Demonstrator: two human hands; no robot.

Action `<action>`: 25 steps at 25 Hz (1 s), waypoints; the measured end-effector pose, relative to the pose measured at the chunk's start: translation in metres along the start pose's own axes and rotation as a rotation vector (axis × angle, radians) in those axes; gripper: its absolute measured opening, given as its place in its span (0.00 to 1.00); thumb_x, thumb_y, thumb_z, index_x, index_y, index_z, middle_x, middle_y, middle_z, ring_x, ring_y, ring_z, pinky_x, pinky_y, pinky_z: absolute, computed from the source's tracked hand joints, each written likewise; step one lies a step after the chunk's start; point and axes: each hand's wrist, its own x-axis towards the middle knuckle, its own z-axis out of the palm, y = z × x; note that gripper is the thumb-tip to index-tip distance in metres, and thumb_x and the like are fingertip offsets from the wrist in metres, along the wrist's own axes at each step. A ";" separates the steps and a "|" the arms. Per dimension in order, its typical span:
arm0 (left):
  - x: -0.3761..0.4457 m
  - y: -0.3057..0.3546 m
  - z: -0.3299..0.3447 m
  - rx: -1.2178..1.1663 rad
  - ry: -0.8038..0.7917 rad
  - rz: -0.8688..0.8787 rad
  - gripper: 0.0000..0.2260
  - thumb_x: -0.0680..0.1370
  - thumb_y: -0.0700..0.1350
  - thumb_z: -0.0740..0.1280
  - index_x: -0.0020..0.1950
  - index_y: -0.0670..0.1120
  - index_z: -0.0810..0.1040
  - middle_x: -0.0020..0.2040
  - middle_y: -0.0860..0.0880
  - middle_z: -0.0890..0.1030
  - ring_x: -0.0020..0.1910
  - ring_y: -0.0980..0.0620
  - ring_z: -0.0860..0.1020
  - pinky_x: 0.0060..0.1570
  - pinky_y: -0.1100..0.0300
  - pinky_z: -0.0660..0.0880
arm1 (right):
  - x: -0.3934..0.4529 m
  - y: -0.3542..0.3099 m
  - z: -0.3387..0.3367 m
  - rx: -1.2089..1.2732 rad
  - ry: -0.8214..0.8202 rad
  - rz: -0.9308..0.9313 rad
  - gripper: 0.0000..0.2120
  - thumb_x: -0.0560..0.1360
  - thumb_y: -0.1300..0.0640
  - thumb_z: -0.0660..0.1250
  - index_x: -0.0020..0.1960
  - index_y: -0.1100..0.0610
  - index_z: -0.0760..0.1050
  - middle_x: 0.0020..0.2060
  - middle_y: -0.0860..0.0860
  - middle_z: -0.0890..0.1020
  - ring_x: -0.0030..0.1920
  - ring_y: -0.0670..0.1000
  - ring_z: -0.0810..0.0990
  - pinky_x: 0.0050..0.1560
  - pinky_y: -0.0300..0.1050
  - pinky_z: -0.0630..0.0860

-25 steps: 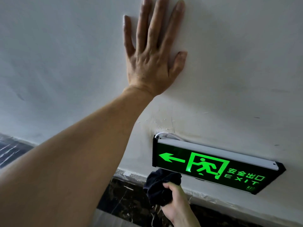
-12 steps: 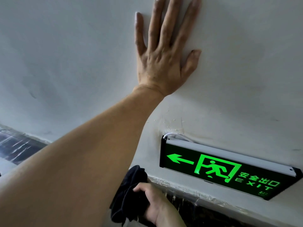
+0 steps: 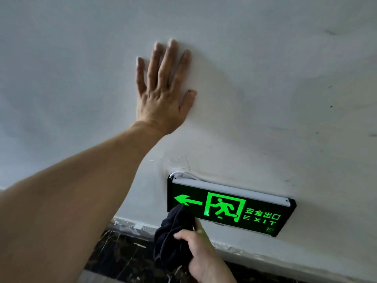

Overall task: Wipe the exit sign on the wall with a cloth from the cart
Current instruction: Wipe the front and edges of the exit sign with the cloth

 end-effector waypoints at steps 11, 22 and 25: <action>0.001 0.010 -0.035 -0.048 -0.240 -0.071 0.34 0.77 0.56 0.58 0.79 0.53 0.46 0.80 0.45 0.49 0.78 0.44 0.46 0.75 0.38 0.47 | -0.087 -0.057 -0.050 -1.219 0.453 -0.946 0.27 0.68 0.61 0.70 0.63 0.42 0.72 0.57 0.39 0.71 0.47 0.43 0.77 0.41 0.26 0.69; -0.032 0.041 -0.076 -0.354 -0.345 -0.275 0.31 0.80 0.58 0.54 0.79 0.52 0.44 0.81 0.47 0.48 0.79 0.50 0.48 0.75 0.48 0.47 | -0.122 -0.090 -0.096 -1.306 0.605 -1.256 0.33 0.54 0.68 0.79 0.53 0.47 0.73 0.51 0.45 0.77 0.47 0.47 0.76 0.42 0.33 0.71; -0.095 0.077 -0.098 -0.857 -0.609 -0.524 0.24 0.78 0.63 0.56 0.74 0.62 0.59 0.76 0.57 0.62 0.73 0.59 0.61 0.71 0.54 0.63 | -0.126 -0.093 -0.099 -1.371 0.598 -1.332 0.34 0.53 0.66 0.81 0.54 0.46 0.74 0.48 0.46 0.79 0.50 0.48 0.73 0.49 0.42 0.71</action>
